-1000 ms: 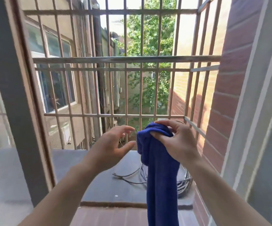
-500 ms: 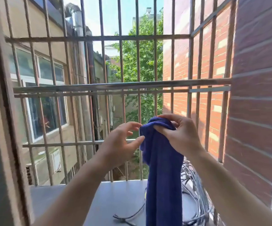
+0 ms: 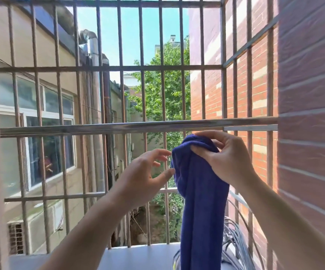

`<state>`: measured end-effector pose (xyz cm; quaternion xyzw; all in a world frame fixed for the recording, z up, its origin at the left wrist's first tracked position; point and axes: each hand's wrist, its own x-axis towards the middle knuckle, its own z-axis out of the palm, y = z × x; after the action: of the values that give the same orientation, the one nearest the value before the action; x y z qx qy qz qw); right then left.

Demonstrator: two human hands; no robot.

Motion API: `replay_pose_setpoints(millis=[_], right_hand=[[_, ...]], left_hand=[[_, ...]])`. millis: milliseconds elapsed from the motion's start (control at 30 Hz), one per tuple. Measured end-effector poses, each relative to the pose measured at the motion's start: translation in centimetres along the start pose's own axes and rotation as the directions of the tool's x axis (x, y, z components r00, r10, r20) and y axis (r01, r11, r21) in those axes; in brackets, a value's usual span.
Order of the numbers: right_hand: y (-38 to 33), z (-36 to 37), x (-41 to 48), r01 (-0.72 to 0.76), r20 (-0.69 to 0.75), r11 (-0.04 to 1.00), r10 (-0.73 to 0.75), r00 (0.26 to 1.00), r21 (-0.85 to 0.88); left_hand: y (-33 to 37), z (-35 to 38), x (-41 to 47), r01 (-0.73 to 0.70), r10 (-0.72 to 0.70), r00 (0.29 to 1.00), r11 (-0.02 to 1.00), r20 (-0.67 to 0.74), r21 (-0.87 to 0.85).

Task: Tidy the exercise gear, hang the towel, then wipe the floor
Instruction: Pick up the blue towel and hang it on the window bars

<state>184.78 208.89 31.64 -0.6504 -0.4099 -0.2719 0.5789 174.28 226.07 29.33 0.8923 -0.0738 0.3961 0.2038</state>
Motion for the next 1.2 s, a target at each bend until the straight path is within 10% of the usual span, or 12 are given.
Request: replay_pose_setpoints(millis=[1200], right_hand=[[0.2, 2.3, 15.5, 0.105, -0.034, 0.994, -0.104, 0.994, 0.024]], left_hand=[[-0.4, -0.7, 13.3, 0.047, -0.061, 0.986, 0.995, -0.157, -0.089]])
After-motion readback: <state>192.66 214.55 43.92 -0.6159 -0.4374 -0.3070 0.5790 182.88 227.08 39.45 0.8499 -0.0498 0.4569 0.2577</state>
